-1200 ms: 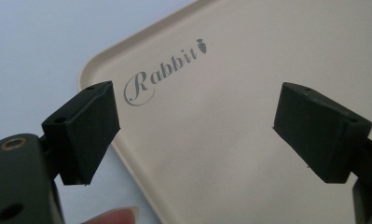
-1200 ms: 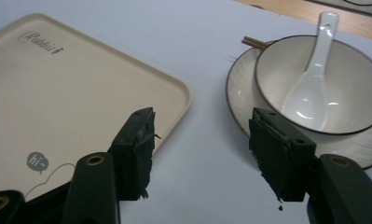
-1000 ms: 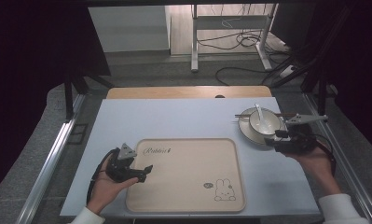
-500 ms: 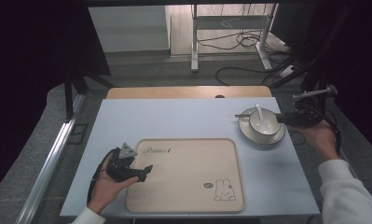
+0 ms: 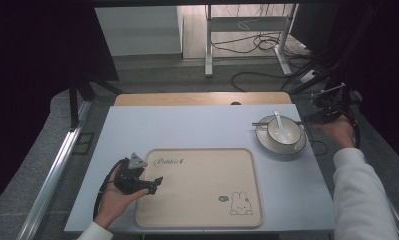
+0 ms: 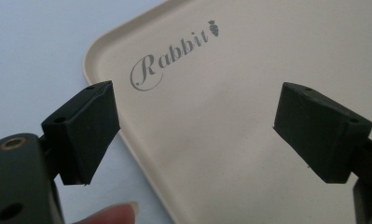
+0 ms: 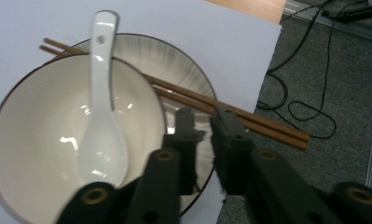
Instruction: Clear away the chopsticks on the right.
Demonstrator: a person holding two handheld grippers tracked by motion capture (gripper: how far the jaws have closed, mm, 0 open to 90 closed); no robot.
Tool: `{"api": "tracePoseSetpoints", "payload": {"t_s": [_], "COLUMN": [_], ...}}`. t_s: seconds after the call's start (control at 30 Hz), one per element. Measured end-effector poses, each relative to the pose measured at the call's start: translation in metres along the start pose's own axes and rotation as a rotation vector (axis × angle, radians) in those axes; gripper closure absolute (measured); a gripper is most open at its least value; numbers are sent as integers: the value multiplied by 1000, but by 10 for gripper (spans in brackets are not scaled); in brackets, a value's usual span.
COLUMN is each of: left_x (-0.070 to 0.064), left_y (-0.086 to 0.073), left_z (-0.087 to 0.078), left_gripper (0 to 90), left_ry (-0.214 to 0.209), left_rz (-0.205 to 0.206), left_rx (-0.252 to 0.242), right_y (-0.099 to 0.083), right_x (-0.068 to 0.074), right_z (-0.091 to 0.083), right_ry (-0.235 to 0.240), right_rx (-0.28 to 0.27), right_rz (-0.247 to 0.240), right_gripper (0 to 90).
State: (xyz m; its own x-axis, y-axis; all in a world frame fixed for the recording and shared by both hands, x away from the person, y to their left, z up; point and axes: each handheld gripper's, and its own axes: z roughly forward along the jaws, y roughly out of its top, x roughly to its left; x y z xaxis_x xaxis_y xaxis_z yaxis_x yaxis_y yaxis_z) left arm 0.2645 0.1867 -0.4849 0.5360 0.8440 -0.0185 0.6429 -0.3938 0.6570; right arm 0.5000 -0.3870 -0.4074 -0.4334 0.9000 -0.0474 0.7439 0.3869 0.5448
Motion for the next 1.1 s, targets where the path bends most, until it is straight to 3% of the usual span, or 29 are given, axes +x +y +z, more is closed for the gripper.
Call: {"api": "tracePoseSetpoints", "payload": {"t_s": [0.07, 0.2, 0.47, 0.6, 1.1], "left_x": [0, 0, 1, 0, 5], "left_y": [0, 1, 0, -1, -1], "left_z": [0, 1, -2, -1, 6], "left_gripper": [141, 141, 141, 141, 141], "left_ry": [-1, 6, 23, 27, 26], "left_rz": [-6, -4, -44, -44, -37], "left_rx": [2, 7, -3, 5, 30], "right_y": [4, 8, 11, 13, 12], "right_x": [-5, -13, -29, -33, -37], "right_z": [7, 18, 50, 57, 77], "right_ry": [-5, -17, -69, -70, -75], "right_rx": [9, 21, 29, 6, 77], "right_rz": [5, 14, 40, 46, 28], "right_gripper": [875, 889, 890, 891, 891]}}
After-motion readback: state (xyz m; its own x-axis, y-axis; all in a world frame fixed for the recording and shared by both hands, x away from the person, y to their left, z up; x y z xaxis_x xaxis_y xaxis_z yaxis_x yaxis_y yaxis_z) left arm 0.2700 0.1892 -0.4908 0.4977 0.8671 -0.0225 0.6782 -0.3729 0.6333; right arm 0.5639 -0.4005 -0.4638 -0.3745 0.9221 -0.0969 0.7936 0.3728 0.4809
